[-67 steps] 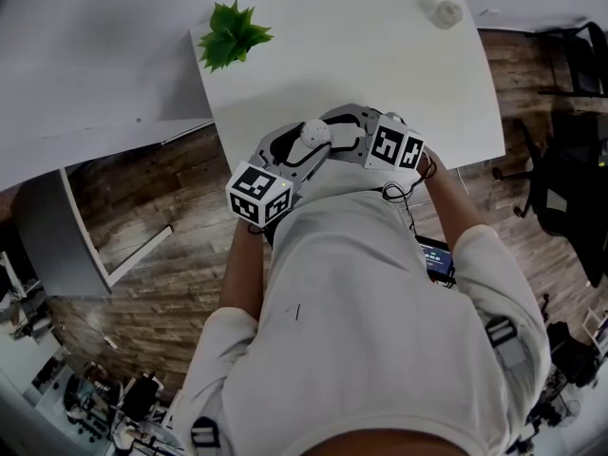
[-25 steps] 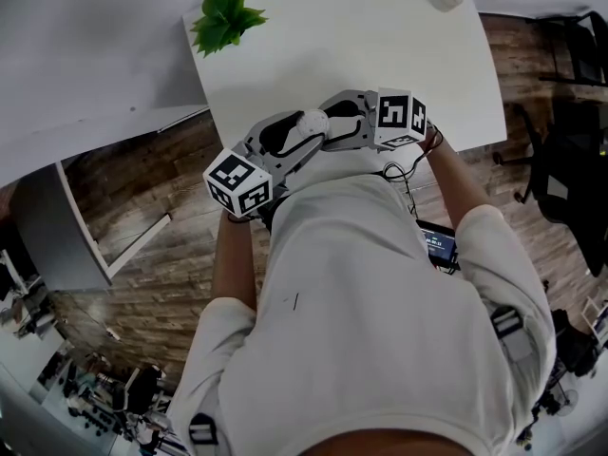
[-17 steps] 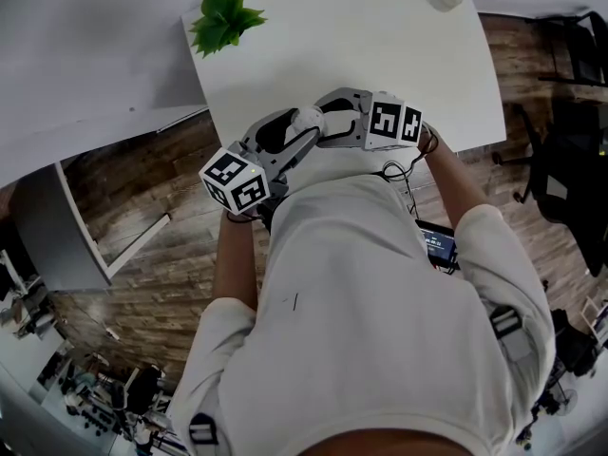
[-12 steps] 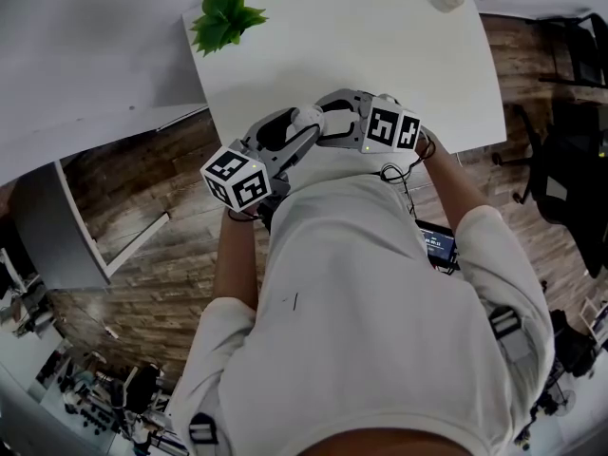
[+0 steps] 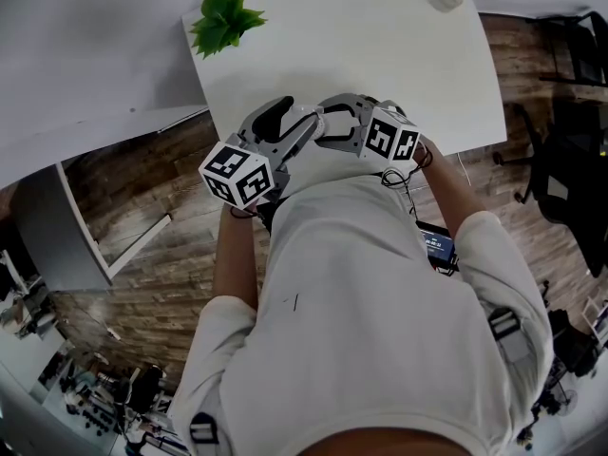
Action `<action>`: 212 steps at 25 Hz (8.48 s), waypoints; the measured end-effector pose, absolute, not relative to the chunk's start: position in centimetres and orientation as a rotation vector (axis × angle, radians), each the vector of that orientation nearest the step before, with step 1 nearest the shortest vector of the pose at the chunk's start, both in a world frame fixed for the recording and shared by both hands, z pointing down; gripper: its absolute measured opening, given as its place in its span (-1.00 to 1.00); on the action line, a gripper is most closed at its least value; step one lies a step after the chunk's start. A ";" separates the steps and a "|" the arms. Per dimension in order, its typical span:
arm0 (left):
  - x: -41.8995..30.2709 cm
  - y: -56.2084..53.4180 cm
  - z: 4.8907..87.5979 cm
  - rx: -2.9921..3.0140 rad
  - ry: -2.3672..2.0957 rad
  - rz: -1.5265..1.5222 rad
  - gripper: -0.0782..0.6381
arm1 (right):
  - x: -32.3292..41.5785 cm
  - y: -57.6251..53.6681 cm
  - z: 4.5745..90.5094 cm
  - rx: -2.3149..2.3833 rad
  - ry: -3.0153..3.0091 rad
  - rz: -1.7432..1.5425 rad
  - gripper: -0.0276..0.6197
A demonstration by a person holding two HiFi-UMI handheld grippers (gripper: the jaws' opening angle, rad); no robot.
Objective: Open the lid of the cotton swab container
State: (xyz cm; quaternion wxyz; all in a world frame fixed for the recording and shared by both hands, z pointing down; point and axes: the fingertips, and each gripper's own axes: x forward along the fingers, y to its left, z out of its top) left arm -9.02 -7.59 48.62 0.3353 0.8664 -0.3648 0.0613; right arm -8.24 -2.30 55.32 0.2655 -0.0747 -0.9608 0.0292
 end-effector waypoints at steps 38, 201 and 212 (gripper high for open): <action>-12.3 -8.2 56.0 2.151 -1.353 0.470 -0.70 | -2.2 -11.0 56.7 0.632 -2.618 0.400 -0.22; -8.3 -5.7 33.6 2.806 -1.158 0.122 -0.71 | 7.5 -0.4 31.7 2.047 -2.188 0.058 -0.92; -7.5 -5.8 34.1 2.804 -1.143 0.140 -0.71 | 8.4 -0.6 32.1 2.042 -2.180 0.056 -0.92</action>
